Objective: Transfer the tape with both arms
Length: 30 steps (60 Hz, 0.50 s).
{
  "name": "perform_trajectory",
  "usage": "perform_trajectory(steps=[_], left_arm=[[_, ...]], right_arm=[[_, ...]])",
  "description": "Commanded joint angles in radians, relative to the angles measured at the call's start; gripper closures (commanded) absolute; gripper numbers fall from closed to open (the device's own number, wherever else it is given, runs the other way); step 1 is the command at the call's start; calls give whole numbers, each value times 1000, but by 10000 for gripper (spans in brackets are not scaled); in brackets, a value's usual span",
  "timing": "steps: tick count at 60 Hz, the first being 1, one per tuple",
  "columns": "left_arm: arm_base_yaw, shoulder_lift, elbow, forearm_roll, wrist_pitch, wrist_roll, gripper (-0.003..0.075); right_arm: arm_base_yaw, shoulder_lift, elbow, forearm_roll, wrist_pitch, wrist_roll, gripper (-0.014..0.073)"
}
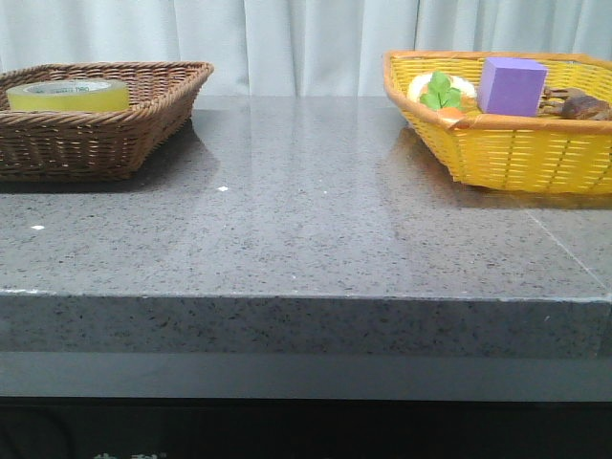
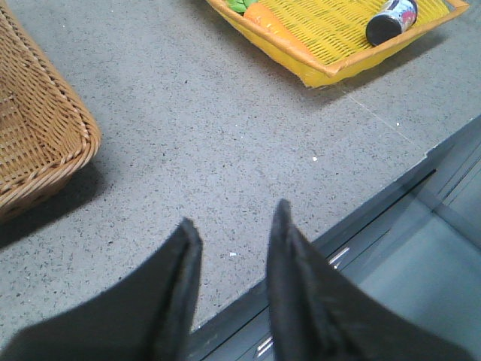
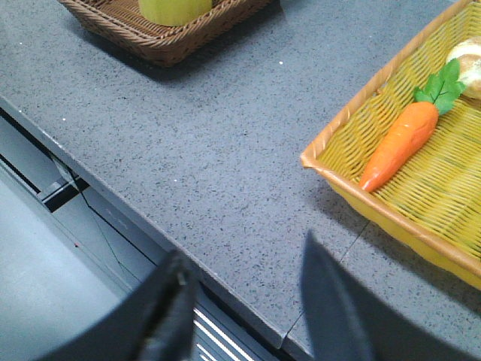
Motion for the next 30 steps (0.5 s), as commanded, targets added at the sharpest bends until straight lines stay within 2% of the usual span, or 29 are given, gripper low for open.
perform_trajectory(steps=[1, 7, 10, 30], left_arm=[[-10, -1, -26, -7, -89, -11, 634], [-10, -1, -26, -7, -94, -11, 741], [-10, -1, -26, -7, -96, -11, 741], [-10, -1, -26, -10, -100, -11, 741]], right_arm=[[-4, 1, -26, 2, -58, -7, 467], [-4, 1, -26, 2, -56, -7, 610], [-4, 1, -26, 2, -56, -7, 669], [-4, 1, -26, 2, -56, -7, 662]])
